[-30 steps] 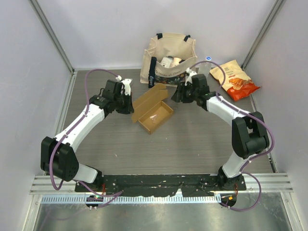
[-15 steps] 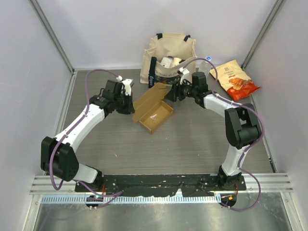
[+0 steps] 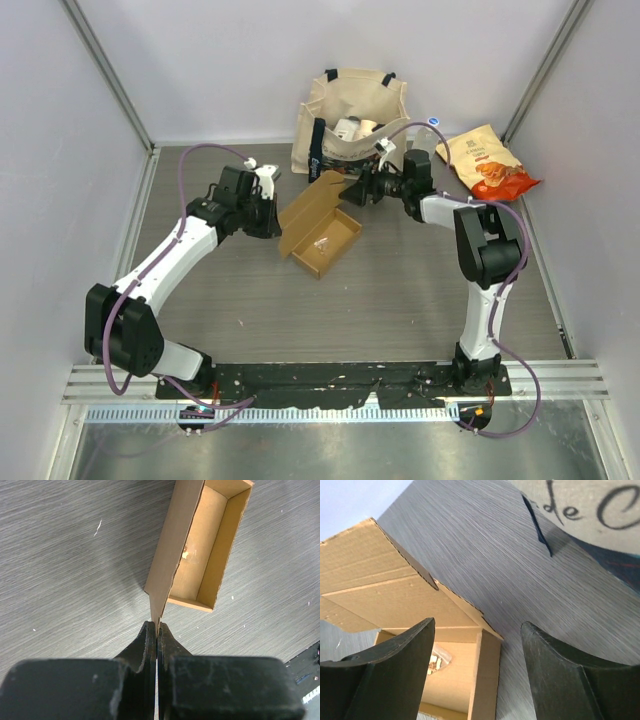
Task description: Fold the paper box
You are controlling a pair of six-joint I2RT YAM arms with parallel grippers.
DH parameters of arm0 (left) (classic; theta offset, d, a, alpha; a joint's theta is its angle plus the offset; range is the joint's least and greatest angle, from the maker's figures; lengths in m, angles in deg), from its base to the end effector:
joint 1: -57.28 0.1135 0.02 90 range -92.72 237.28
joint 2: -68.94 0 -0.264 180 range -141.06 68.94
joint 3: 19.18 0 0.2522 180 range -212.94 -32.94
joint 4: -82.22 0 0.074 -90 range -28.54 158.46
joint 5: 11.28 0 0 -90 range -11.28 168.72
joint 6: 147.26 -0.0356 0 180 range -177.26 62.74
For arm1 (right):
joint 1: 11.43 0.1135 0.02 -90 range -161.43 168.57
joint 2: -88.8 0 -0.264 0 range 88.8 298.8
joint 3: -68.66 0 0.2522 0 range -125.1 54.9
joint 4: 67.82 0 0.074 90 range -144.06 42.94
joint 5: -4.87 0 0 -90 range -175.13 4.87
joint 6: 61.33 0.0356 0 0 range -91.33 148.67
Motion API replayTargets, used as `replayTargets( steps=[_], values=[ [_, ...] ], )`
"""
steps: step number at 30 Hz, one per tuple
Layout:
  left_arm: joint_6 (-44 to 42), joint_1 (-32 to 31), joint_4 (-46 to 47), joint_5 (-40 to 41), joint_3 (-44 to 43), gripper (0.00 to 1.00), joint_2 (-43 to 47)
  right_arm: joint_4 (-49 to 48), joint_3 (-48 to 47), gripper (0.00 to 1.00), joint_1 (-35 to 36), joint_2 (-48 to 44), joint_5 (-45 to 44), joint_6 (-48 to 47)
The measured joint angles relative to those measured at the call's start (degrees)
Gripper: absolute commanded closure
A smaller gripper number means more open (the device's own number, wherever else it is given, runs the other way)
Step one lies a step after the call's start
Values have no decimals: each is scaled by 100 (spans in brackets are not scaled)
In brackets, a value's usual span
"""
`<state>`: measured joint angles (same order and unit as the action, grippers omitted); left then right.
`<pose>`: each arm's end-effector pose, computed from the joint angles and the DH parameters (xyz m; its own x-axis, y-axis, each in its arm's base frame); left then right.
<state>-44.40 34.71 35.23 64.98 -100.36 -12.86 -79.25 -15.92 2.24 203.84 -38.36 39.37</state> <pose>0.2809 -0.1259 0.2919 -0.7808 0.0904 -0.6182 0.3558 0.8777 -0.3211 0.4235 0.1297 0.1928 -0.4656 0.0176 -0.8848 -0.7579 0.5083 0.4090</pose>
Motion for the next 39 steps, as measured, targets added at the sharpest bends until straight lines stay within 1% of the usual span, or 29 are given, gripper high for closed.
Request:
replayTargets(
  steps=[5,9,11,12,15,16,17,18,20,21,22,24,25,26,27,28,29,32,37,39],
  values=[
    [-11,0,-2,-44,0,100,-2,-568,-157,26,4,350,463,326],
    [-26,0,0,-44,0,100,-13,-841,-160,29,4,398,619,457],
    [-33,0,0,-44,0,100,-13,-990,-175,34,7,400,686,527],
    [-37,0,0,-44,0,100,-13,-1064,-179,38,9,409,721,566],
    [-85,0,0,-42,0,100,-13,-1298,-188,48,26,433,800,743],
    [-94,0,0,-42,0,100,-13,-1408,-175,55,37,435,804,817],
    [-107,0,0,-42,0,100,-13,-1484,-155,58,46,435,807,859],
    [-111,0,0,-39,0,100,-13,-1644,-96,64,59,431,787,918],
    [-118,0,0,-39,0,99,-13,-1878,160,68,76,369,710,1005],
    [-116,0,4,-37,0,98,-13,-1921,297,72,81,328,664,1029],
    [-116,0,11,-39,0,96,-13,-1985,509,75,85,245,544,1040],
    [-111,0,26,-39,0,89,-13,-2026,962,81,85,7,378,1034],
    [-109,0,39,-37,2,84,-13,-2039,1121,83,85,-125,284,1008],
    [-107,0,48,-33,4,77,-11,-2026,1222,87,87,-236,201,968],
    [-98,0,61,-31,9,73,-11,-2028,1357,93,85,-393,74,922],
    [-90,0,87,-22,20,69,-11,-2015,1523,95,81,-586,-66,870],
    [-74,0,105,-9,31,63,-11,-1982,1714,98,83,-824,-225,800],
    [-33,0,138,74,68,56,-11,-1923,2092,99,90,-1414,-538,682],
    [7,0,223,361,199,48,33,-1757,2664,99,98,-2334,-1106,337],
    [0,0,291,522,334,43,175,-1591,2994,99,101,-2712,-1349,232]
  ],
)
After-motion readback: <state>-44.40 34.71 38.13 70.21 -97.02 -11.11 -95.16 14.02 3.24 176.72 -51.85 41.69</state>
